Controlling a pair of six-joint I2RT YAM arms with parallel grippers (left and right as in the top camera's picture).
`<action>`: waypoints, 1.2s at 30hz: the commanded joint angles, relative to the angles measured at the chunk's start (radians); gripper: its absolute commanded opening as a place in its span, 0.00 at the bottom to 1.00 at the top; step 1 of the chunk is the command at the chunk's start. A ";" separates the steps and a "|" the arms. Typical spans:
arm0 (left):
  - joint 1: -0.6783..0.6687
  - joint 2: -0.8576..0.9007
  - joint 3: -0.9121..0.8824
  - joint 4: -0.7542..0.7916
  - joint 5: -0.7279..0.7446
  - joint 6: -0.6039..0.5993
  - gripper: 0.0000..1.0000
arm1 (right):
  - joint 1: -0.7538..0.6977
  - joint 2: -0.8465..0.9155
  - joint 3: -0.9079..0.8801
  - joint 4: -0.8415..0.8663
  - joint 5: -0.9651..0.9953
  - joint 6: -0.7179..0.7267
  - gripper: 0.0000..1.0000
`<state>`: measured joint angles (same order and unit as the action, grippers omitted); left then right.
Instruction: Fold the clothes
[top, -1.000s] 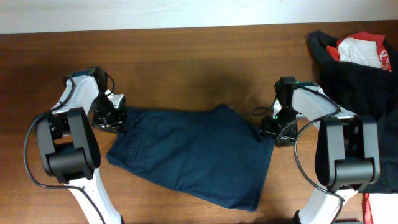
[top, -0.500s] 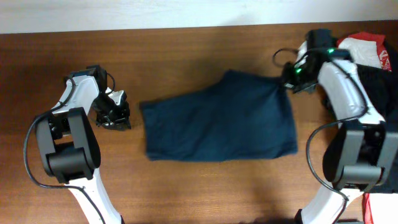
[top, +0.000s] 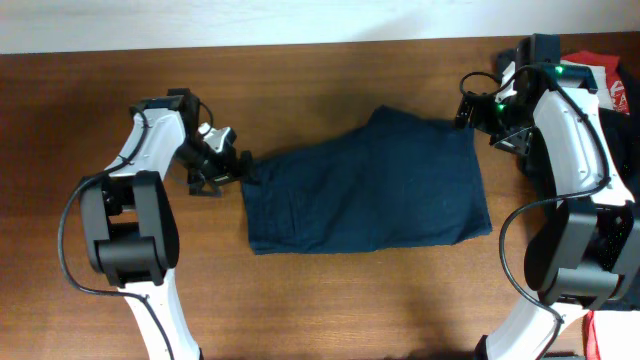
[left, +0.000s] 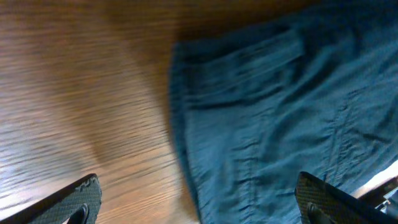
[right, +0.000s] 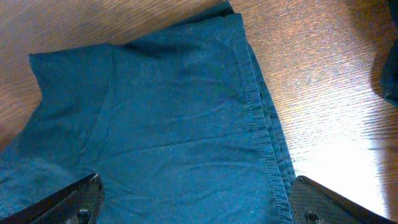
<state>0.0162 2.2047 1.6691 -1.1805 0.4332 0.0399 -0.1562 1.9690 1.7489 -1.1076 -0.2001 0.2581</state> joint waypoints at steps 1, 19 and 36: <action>-0.035 -0.026 0.013 0.011 0.024 -0.030 0.99 | 0.005 0.001 0.019 -0.005 0.012 0.002 0.99; -0.158 -0.025 -0.050 0.069 -0.537 -0.180 0.00 | 0.005 0.001 0.019 -0.074 -0.022 0.001 0.99; -0.085 -0.025 0.348 -0.123 -0.481 0.061 0.99 | 0.226 0.003 0.016 -0.171 0.055 -0.060 0.37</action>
<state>-0.0650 2.1960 2.0041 -1.2739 -0.0929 0.1226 0.0441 1.9690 1.7489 -1.2736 -0.1772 0.1810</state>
